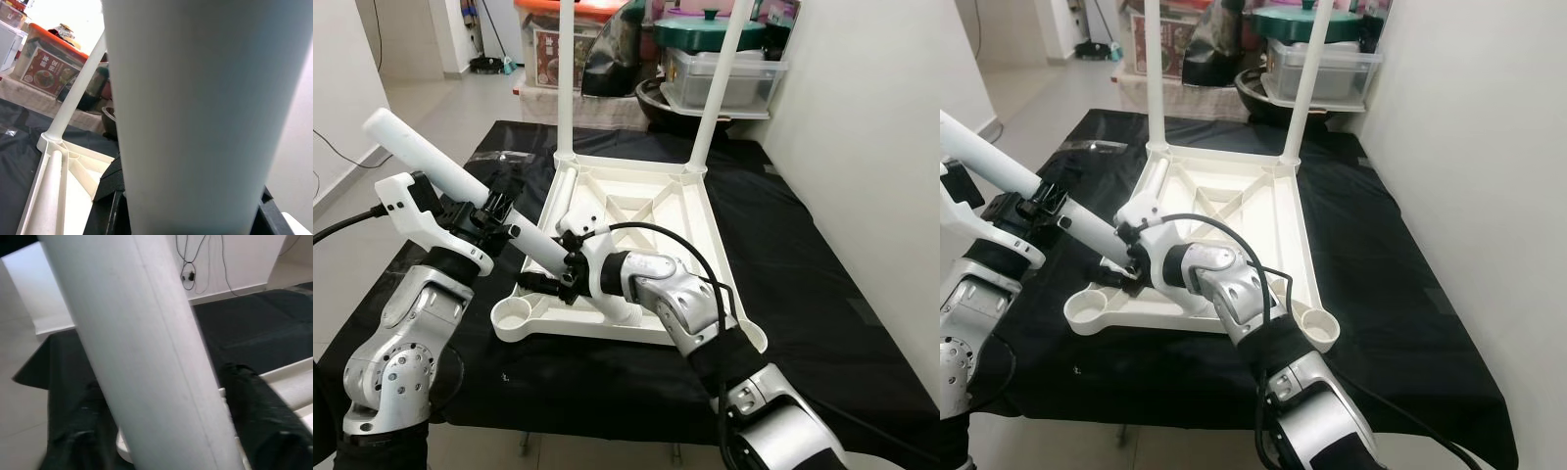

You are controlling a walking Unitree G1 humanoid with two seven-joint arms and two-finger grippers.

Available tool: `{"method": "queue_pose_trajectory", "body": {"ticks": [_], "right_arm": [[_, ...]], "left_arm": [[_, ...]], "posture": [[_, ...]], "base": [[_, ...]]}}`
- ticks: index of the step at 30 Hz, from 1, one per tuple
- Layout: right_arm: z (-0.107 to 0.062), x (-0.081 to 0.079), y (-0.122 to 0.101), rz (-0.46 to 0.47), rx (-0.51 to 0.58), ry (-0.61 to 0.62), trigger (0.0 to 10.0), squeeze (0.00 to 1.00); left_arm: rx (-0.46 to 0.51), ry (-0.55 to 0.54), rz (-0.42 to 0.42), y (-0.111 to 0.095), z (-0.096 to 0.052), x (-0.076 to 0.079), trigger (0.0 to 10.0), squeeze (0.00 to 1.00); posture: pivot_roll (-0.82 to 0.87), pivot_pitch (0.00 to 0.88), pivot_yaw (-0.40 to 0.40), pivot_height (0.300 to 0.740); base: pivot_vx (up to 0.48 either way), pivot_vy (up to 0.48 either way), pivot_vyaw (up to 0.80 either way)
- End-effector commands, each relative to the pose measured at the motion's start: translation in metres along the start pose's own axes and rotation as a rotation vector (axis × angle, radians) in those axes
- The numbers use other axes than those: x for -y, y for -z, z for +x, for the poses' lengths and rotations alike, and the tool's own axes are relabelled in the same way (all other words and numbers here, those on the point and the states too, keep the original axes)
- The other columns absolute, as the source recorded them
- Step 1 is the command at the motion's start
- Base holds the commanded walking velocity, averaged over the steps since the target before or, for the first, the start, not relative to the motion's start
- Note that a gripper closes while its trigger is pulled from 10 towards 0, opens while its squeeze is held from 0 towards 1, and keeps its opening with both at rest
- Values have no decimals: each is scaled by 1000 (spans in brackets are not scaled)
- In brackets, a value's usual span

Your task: Building children table

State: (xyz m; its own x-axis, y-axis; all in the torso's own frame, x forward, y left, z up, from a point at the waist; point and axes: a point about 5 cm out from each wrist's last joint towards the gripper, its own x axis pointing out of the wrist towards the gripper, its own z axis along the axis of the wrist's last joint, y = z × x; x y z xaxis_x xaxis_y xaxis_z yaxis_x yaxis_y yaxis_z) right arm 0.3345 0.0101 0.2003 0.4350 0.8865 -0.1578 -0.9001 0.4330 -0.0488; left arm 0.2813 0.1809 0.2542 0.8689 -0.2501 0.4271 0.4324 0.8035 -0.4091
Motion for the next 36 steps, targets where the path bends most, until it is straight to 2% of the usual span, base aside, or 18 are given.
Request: {"method": "queue_pose_trajectory", "body": {"ticks": [1,6,7,10,11,16,17,22,24,25,26,30,32,36], "right_arm": [[6,-5,3,-4,-20,-21,0,0],[1,-3,17,-12,-55,-14,0,0],[-2,-1,19,-9,-58,-8,0,0],[-3,0,21,-7,-58,-5,0,0],[-7,1,23,-3,-59,-1,0,0],[-9,2,24,0,-59,3,0,0],[-11,4,25,2,-58,8,0,0],[-19,13,23,18,-41,38,0,0],[-29,26,18,36,-17,85,0,0],[-29,26,18,36,-17,85,0,0],[-39,38,12,52,9,133,0,0],[-46,46,8,58,26,165,0,0],[-54,56,3,64,47,207,0,0],[-62,68,-8,69,90,267,0,0]], "left_arm": [[-99,-25,10,21,-1,-1,0,0],[-110,-26,13,23,-1,-1,0,0],[-119,-28,12,25,-2,-2,3333,0],[-125,-29,11,26,-2,-2,3333,0],[-130,-23,35,28,-2,-1,10000,173],[-132,-18,53,29,-2,-1,10000,173],[-123,-9,53,28,-1,-1,10000,1000],[-96,25,56,19,-1,0,10000,1000],[-110,118,22,9,-7,10,10000,1000],[-110,118,22,9,-7,10,10000,1000],[-103,167,25,-1,-14,16,10000,0],[-79,193,39,-9,-17,20,10000,0],[-28,248,41,-23,-20,28,10000,0],[-4,296,36,-30,-21,37,10000,0]], "posture": [[131,0,-81,740],[120,0,-80,740],[117,0,-79,740],[117,0,-79,740],[113,0,-75,740],[113,0,-75,740],[112,0,-74,740],[113,0,-78,740],[120,0,-83,740],[120,0,-83,740],[122,0,-84,740],[121,0,-87,740],[125,0,-90,740],[129,0,-91,740]], "base": [[0,0,0],[0,0,0],[0,0,0],[0,0,0],[0,0,0],[0,0,0],[0,0,0],[0,0,0],[0,0,0],[0,0,0],[0,0,0],[0,0,0],[0,0,0],[0,0,0]]}}
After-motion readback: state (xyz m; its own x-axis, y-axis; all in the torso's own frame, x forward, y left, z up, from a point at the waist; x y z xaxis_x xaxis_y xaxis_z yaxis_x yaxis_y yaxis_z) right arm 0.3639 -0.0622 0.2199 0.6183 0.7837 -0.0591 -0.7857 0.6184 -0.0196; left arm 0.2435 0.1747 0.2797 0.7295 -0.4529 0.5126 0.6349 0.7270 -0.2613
